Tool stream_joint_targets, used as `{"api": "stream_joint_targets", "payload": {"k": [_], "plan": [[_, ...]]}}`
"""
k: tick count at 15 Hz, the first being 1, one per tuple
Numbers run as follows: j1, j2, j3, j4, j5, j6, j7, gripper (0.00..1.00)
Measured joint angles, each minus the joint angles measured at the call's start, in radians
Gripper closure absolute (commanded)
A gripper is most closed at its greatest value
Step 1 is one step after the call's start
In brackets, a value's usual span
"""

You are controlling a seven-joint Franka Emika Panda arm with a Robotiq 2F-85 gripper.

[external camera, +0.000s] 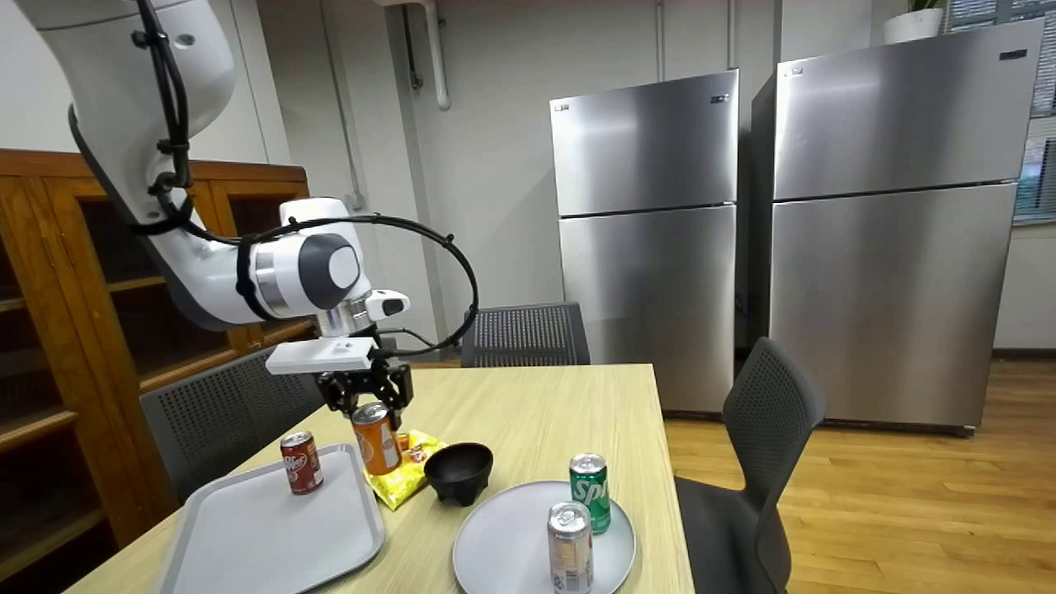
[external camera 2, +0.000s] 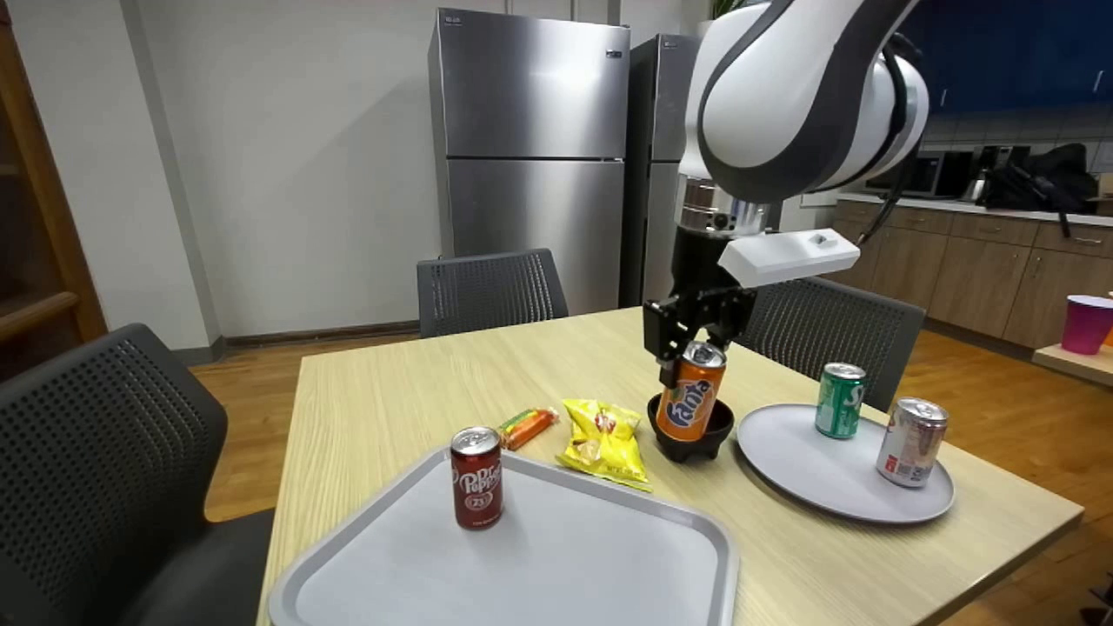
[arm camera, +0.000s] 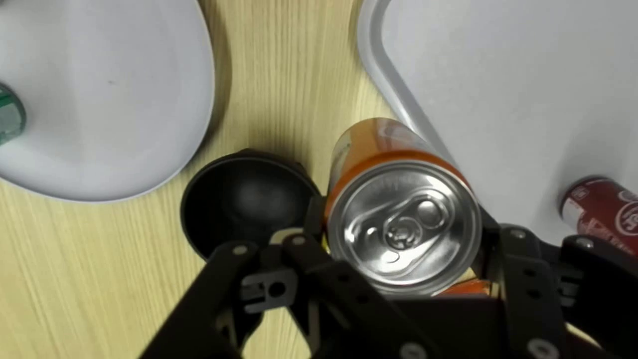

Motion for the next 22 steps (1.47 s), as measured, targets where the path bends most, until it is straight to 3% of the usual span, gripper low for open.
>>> {"api": "stream_joint_targets", "payload": {"k": [6,14,22], "plan": [[0.053,0.002,0.058,-0.011,0.0,-0.018,-0.002,0.61],[0.104,0.084,0.083,-0.003,-0.002,-0.002,-0.002,0.61],[0.164,0.223,0.046,0.049,-0.02,0.062,0.049,0.61]]}}
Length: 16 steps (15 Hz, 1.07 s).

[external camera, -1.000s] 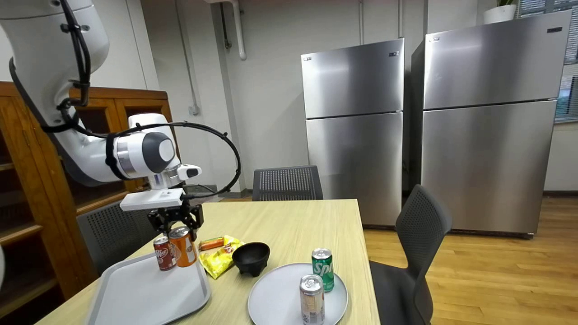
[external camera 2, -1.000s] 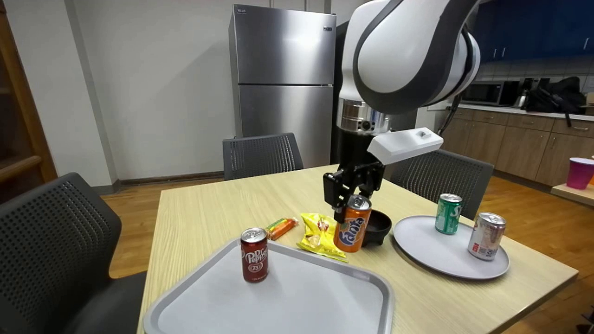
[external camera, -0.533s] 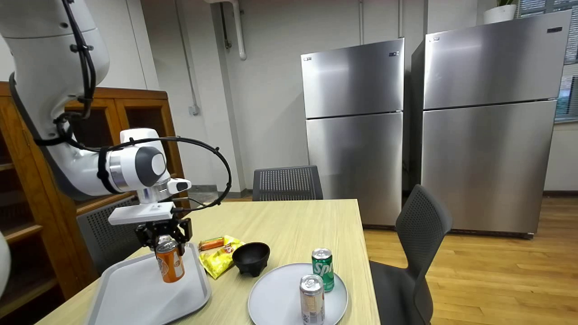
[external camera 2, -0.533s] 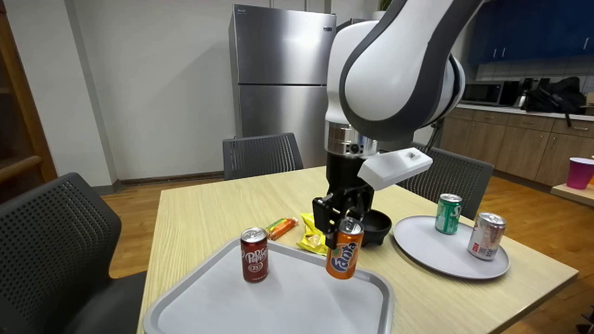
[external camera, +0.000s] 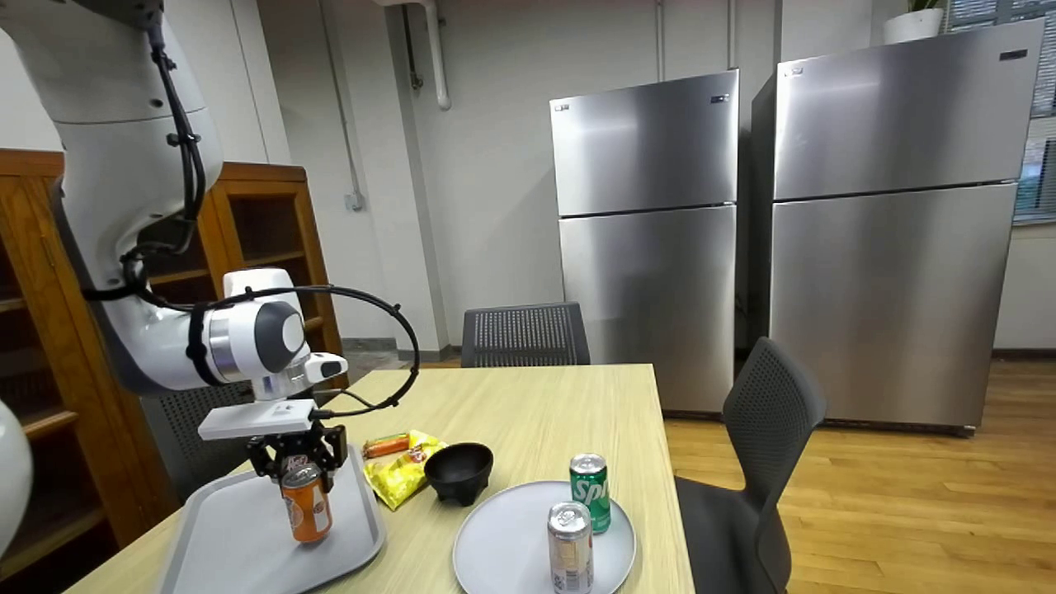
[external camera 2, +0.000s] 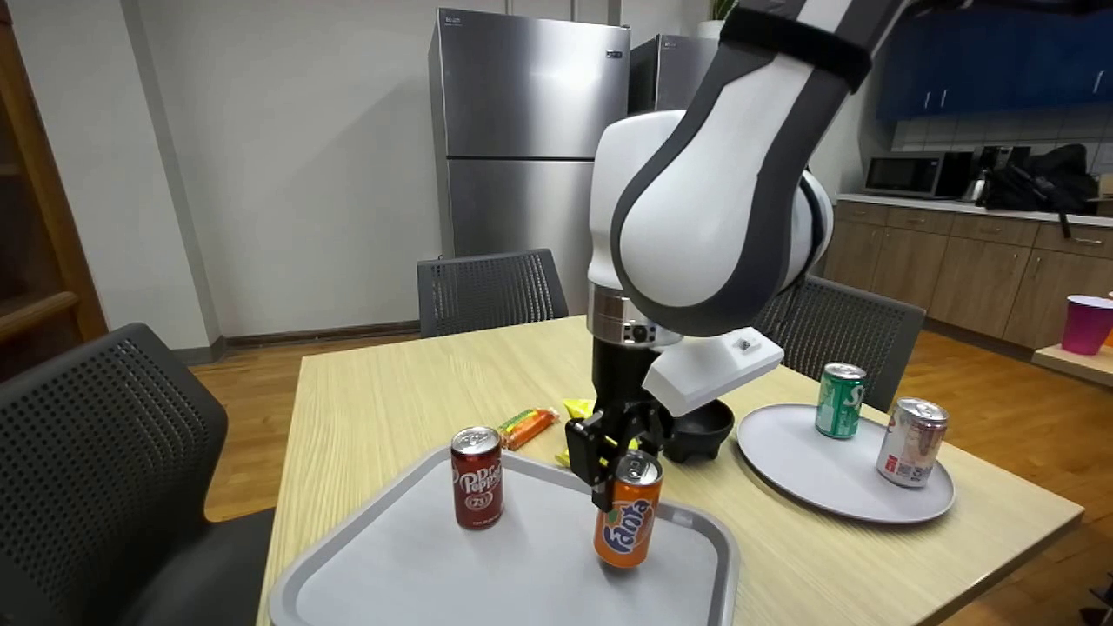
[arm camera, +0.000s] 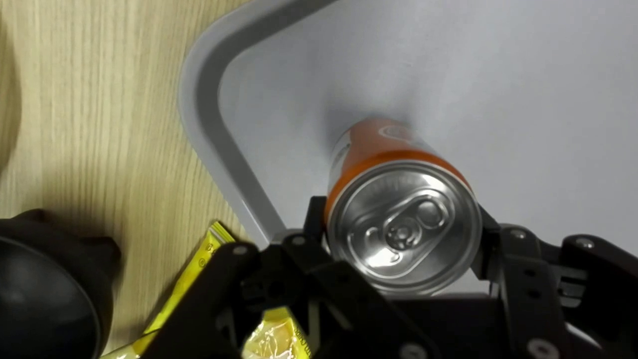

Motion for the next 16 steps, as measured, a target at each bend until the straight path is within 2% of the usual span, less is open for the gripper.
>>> {"api": "stream_joint_targets", "payload": {"k": [3,4,8,16], "plan": [[0.029,0.033,-0.023,0.027,-0.009,0.0,0.018,0.61],[0.036,0.041,-0.029,0.035,-0.01,0.0,0.019,0.11],[0.054,0.058,-0.048,0.057,-0.013,-0.001,0.019,0.0],[0.059,-0.012,-0.104,0.074,-0.051,-0.001,0.026,0.0]]}}
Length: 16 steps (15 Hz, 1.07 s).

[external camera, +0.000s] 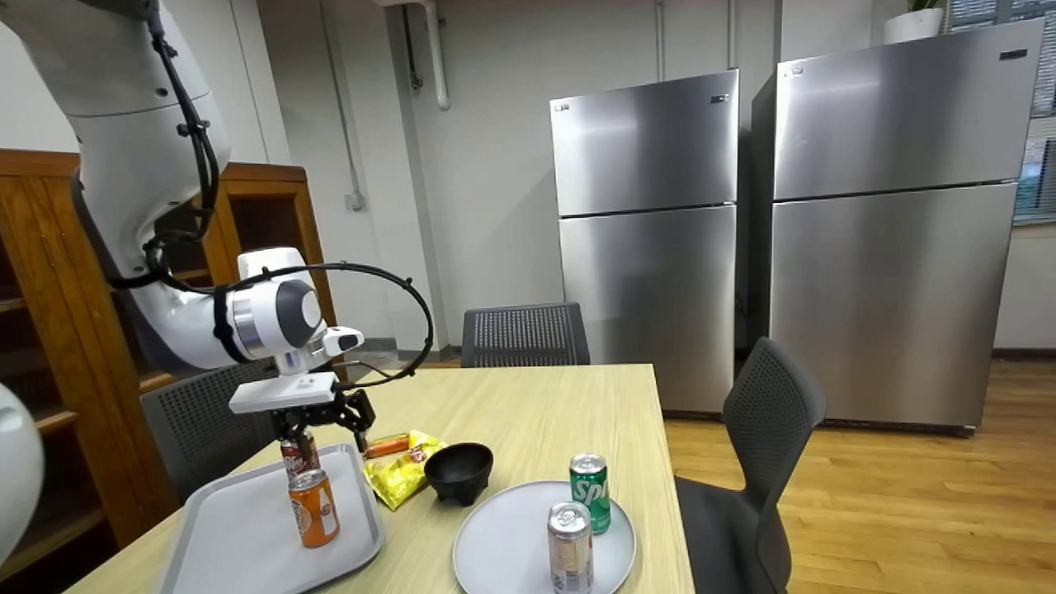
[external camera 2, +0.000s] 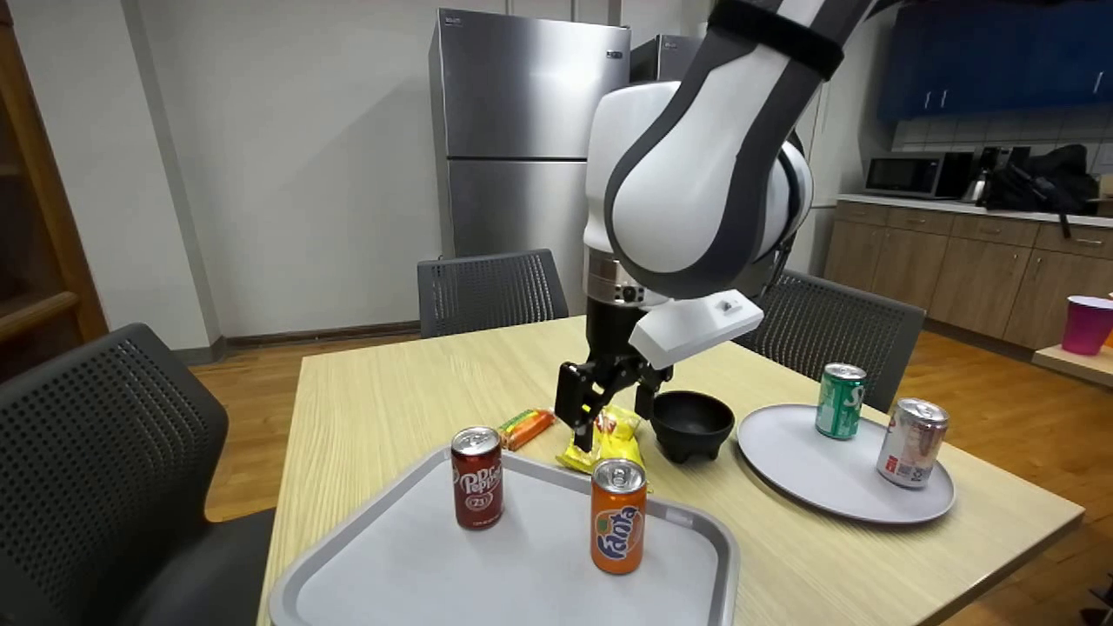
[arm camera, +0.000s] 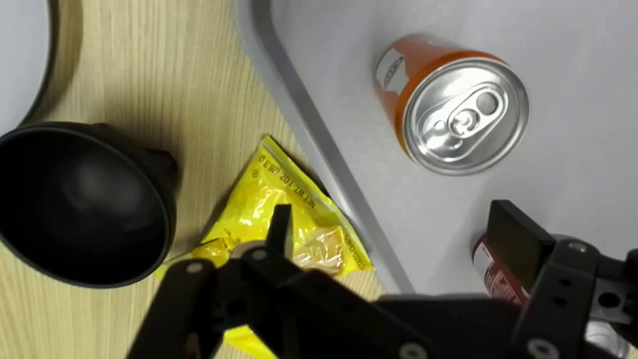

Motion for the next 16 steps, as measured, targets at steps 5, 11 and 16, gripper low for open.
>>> {"api": "stream_joint_targets", "payload": {"k": [5,11,16], "plan": [[-0.033,-0.048,-0.012,0.001,0.001,-0.001,0.003,0.0],[-0.1,-0.075,-0.051,0.002,0.002,-0.001,0.011,0.0],[-0.173,-0.081,-0.087,0.002,0.002,-0.002,0.008,0.0]]}}
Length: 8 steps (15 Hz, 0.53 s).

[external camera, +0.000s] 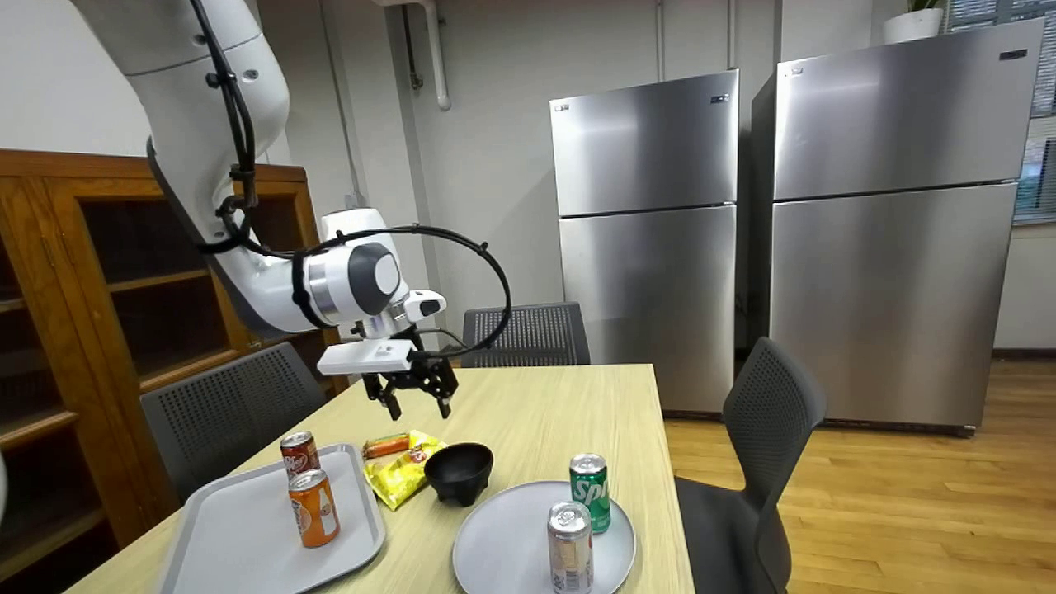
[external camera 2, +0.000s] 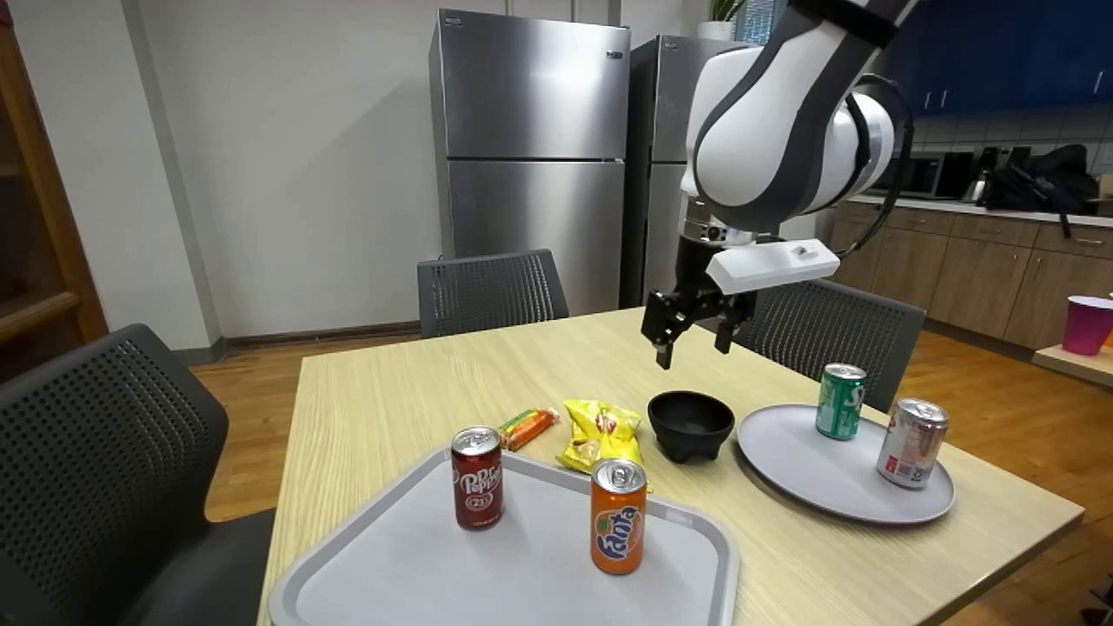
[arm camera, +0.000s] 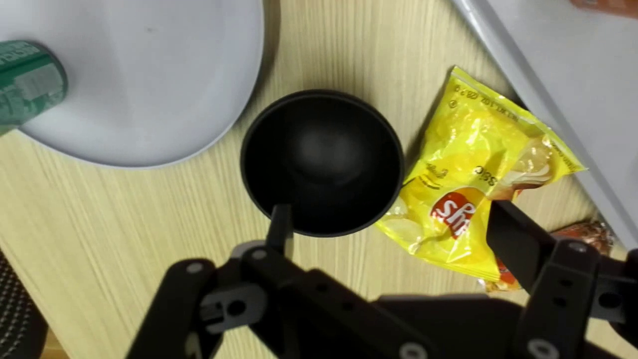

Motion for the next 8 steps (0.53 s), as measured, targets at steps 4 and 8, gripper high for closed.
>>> {"api": "stream_joint_targets", "payload": {"k": [4,8], "plan": [[-0.095,0.0,-0.019,0.002,0.009,0.0,-0.061,0.0],[-0.2,0.012,-0.023,0.019,0.07,-0.002,-0.19,0.0]]}}
